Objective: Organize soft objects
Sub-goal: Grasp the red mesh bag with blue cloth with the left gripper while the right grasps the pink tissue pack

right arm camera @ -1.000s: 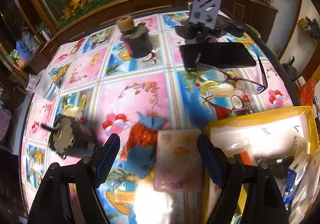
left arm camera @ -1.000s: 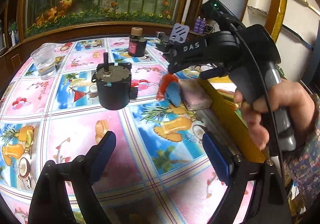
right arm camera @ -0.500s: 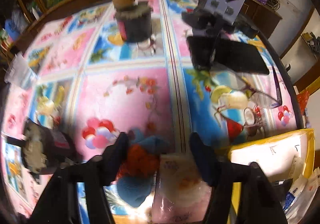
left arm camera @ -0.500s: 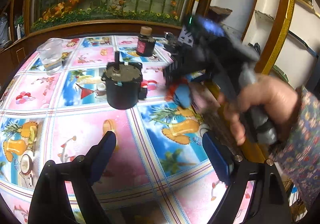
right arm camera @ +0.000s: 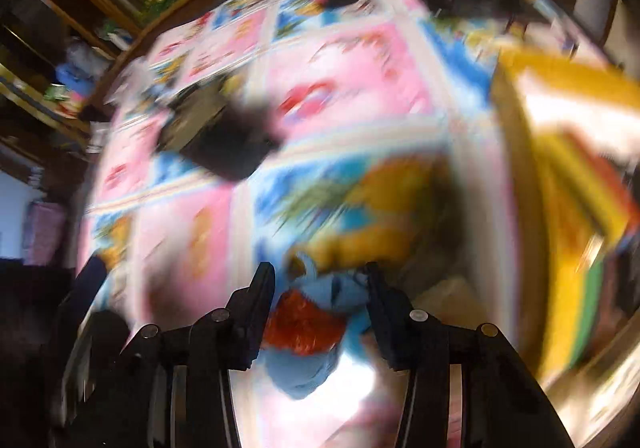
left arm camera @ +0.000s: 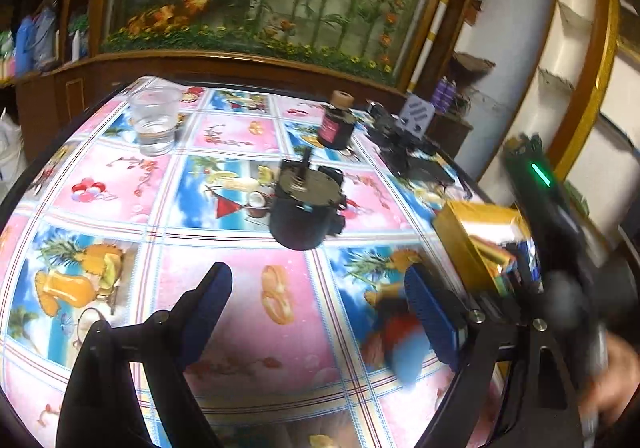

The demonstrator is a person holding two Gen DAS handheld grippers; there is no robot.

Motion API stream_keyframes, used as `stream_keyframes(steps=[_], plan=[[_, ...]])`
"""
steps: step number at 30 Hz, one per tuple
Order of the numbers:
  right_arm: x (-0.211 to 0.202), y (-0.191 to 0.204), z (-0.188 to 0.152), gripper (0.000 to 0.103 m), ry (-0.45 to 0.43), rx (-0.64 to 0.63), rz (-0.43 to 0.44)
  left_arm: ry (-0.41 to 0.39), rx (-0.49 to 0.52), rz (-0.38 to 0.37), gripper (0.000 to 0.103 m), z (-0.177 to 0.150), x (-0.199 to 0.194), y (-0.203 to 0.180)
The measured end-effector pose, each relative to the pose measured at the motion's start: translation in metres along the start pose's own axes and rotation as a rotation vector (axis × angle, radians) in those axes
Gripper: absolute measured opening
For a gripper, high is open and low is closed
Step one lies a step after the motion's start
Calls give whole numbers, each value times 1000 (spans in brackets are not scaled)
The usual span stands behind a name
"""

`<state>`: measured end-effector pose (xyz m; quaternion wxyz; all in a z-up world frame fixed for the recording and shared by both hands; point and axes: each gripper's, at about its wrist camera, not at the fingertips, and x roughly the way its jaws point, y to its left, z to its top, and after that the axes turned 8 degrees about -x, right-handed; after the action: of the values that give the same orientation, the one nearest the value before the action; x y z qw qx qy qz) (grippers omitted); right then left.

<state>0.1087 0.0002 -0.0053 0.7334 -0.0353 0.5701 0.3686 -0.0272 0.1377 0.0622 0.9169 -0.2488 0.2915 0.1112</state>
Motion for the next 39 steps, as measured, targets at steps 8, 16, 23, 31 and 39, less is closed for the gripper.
stream_keyframes(steps=[8, 16, 23, 31, 39], plan=[[-81, 13, -70, 59, -279, -85, -46, 145, -3, -120, 87, -2, -2, 6], [-124, -20, -106, 61, -350, -96, -73, 372, 350, -149, 87, -55, 18, -47], [-119, -27, -109, 63, -337, -104, -55, 342, 346, -48, 66, -62, 34, -41], [-78, 3, -85, 70, -159, -341, -136, 277, 319, 87, 40, -53, 38, -26], [-42, 13, -53, 77, 65, -672, -297, 263, 334, 110, 40, -54, 37, -26]])
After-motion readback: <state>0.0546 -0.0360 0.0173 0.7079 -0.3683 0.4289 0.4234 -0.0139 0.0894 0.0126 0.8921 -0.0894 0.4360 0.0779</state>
